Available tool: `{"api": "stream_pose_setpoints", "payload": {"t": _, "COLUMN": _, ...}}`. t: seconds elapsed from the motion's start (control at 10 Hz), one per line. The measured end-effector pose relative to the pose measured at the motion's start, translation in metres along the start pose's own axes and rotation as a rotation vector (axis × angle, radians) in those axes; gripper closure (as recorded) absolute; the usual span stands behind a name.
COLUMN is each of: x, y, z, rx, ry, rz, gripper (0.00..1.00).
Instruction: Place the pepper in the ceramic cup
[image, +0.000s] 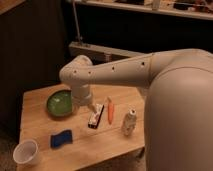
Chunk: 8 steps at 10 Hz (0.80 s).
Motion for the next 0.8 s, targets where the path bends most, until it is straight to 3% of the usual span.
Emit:
{"api": "stream_pose_setpoints", "payload": {"t": 0.2, "x": 0.000, "y": 0.000, "z": 0.000, "rx": 0.001, "ry": -0.001, "rz": 0.000, "gripper": 0.35}}
{"api": "stream_pose_setpoints", "payload": {"t": 0.5, "x": -0.020, "y": -0.019, "z": 0.000, "rx": -0.013, "ry": -0.062, "rz": -0.006, "gripper": 0.35}}
{"api": "stream_pose_setpoints", "payload": {"t": 0.8, "x": -0.070, "y": -0.073, "z": -0.003, "rx": -0.039, "ry": -0.157, "rz": -0.023, "gripper": 0.35}}
